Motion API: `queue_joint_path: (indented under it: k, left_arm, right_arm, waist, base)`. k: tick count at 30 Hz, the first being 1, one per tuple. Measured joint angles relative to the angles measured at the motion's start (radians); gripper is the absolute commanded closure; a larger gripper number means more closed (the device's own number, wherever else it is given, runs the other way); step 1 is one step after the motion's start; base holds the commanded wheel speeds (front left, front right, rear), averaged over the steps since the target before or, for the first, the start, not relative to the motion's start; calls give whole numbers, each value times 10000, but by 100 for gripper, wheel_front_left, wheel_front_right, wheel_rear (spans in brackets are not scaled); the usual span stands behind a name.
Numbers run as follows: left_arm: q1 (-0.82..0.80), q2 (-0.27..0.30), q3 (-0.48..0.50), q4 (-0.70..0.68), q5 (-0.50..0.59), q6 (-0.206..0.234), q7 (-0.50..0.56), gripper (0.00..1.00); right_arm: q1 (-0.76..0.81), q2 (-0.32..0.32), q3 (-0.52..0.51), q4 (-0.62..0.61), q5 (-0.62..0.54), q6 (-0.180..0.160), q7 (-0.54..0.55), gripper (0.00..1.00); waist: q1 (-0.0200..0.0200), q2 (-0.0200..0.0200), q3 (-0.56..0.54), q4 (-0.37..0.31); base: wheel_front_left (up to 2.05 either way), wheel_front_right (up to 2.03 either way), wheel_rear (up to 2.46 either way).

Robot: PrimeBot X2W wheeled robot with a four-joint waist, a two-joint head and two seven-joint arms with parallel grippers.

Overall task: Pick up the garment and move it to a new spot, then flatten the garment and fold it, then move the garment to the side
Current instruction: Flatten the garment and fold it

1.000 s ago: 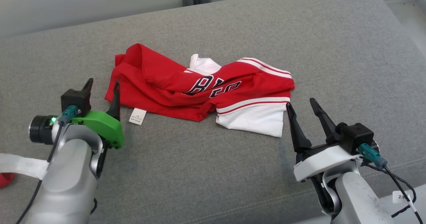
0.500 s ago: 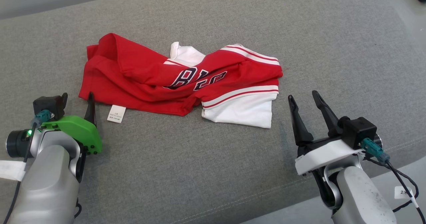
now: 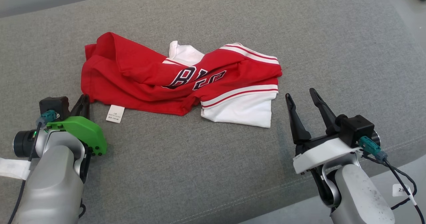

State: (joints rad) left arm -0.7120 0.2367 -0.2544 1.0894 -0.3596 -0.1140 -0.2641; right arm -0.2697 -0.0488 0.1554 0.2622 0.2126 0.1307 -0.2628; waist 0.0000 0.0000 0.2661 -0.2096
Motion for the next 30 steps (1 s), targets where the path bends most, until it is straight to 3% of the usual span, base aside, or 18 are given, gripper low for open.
queue_joint_path:
  k: [15, 30]
  left_arm:
    - [-11, -36, 50, -332, 109, -81, 0, 100]
    - [2417, -529, -470, -3896, 895, 125, 2, 100]
  right_arm:
    - [161, 0, -79, 63, -75, 0, 0, 0]
    - [764, 4, 33, 307, 286, 0, 0, 0]
  waist:
    - [0, 0, -281, 268]
    - [0, 0, -1321, 1456]
  base:
    - [0, 0, 0]
    - [0, 0, 0]
